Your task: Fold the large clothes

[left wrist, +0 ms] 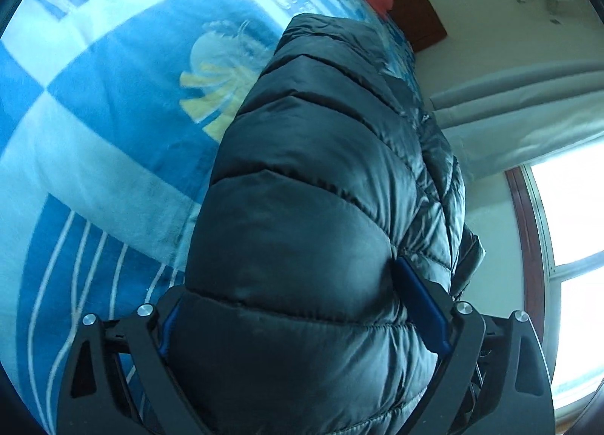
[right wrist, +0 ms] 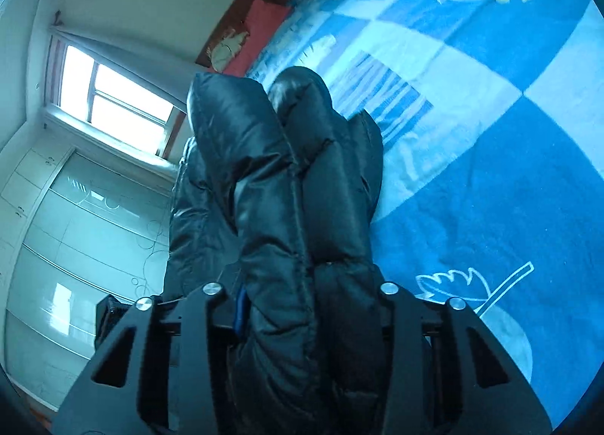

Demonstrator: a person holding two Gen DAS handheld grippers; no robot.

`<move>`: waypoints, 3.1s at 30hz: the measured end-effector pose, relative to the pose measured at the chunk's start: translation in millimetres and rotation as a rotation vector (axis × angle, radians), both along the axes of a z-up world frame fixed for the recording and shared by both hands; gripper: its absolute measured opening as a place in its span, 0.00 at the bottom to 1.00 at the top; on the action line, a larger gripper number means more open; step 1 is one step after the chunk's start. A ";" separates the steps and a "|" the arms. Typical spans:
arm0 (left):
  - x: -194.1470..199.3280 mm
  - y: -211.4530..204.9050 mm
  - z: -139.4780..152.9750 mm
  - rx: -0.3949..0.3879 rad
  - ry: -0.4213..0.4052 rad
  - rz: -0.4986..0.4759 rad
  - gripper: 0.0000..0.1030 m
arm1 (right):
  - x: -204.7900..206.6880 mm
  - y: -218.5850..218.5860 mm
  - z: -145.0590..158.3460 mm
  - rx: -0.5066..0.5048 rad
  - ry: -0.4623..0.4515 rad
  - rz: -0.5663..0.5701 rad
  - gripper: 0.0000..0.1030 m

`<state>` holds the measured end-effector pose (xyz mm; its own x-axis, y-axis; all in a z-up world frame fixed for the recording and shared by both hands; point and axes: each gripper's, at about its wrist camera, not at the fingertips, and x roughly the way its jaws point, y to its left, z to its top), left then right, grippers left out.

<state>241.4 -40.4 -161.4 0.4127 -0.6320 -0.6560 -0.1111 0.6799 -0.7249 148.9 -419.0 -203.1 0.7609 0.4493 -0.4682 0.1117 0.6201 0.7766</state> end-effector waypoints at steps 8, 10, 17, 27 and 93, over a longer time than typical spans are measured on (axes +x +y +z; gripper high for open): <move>2.3 39.8 39.2 0.023 -0.094 0.019 0.88 | 22.8 35.1 24.4 0.045 -0.077 0.039 0.34; 15.2 50.4 41.9 0.030 -0.104 0.033 0.88 | 35.6 43.7 27.3 0.072 -0.082 0.055 0.34; 45.9 100.9 43.5 0.067 -0.115 0.105 0.88 | 92.7 100.0 41.2 0.079 -0.094 0.124 0.34; 93.3 129.7 26.1 0.092 -0.087 0.139 0.88 | 143.3 145.6 35.1 0.080 -0.066 0.163 0.34; 164.9 160.8 -14.9 0.307 -0.079 0.165 0.92 | 250.0 130.8 -18.2 0.113 0.087 0.112 0.43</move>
<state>406.2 120.4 -176.3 0.5502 -0.3308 -0.7668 -0.1893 0.8449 -0.5003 398.9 -288.2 -221.2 0.6620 0.5822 -0.4721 0.1168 0.5420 0.8322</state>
